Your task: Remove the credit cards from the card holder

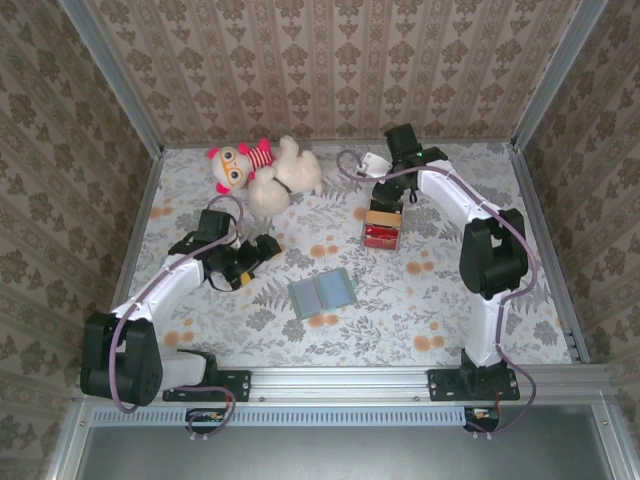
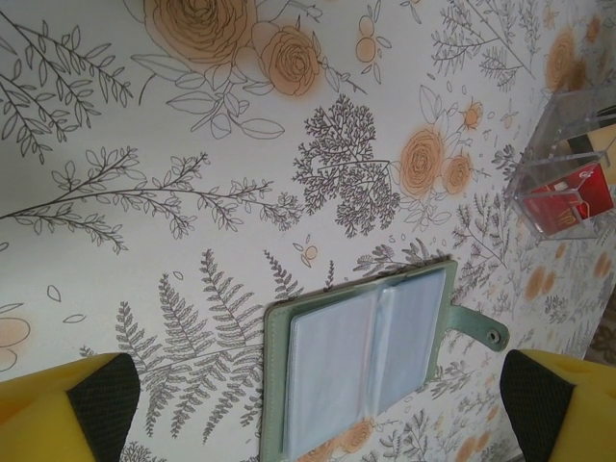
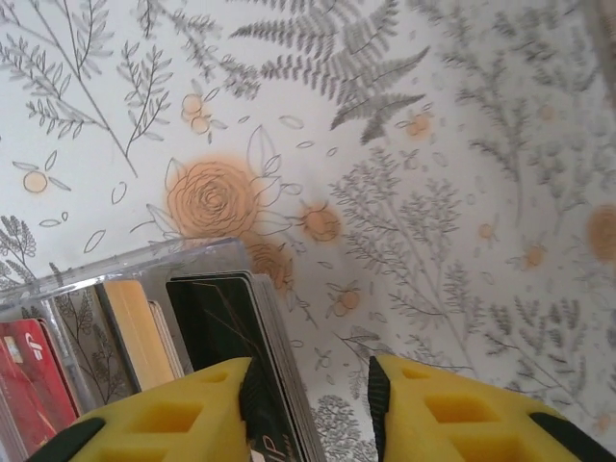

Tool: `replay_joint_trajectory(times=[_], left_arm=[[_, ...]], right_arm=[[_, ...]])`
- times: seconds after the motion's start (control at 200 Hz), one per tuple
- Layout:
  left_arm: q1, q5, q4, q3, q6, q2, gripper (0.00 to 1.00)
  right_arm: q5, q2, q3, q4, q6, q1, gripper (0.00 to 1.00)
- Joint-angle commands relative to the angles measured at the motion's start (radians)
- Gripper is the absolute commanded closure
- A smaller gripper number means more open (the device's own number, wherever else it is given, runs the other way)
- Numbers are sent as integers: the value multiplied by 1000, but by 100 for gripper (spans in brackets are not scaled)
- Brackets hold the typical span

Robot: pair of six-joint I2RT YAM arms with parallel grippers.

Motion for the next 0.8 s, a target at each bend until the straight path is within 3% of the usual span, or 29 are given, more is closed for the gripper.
replay_joint_trajectory(times=[0.0,0.15,0.29,0.42,0.52,0.64,0.795], left_arm=[[8,18,6,-15,15,-12,0],[7,19,5,-26,15,-38,0],[4,27,9,-44,7,-50,0],[-22,36,35,-65,-19,-51,0],[-60,51,98,-96,-65,-50,0],[-116,45,139,-109,-107,-32,1],[-193,21,158,-100,-141,9,3]], right_arm=[[-12,-139,-72,126,164,-2,55],[-45,-285,-188,244,384,2,47],[-91,-409,-278,273,649,15,46],[-1,-474,-277,129,1020,34,46],[-56,-515,-333,67,1210,69,47],[-103,-547,-444,137,1331,162,45],[-170,-467,-498,112,1410,253,45]])
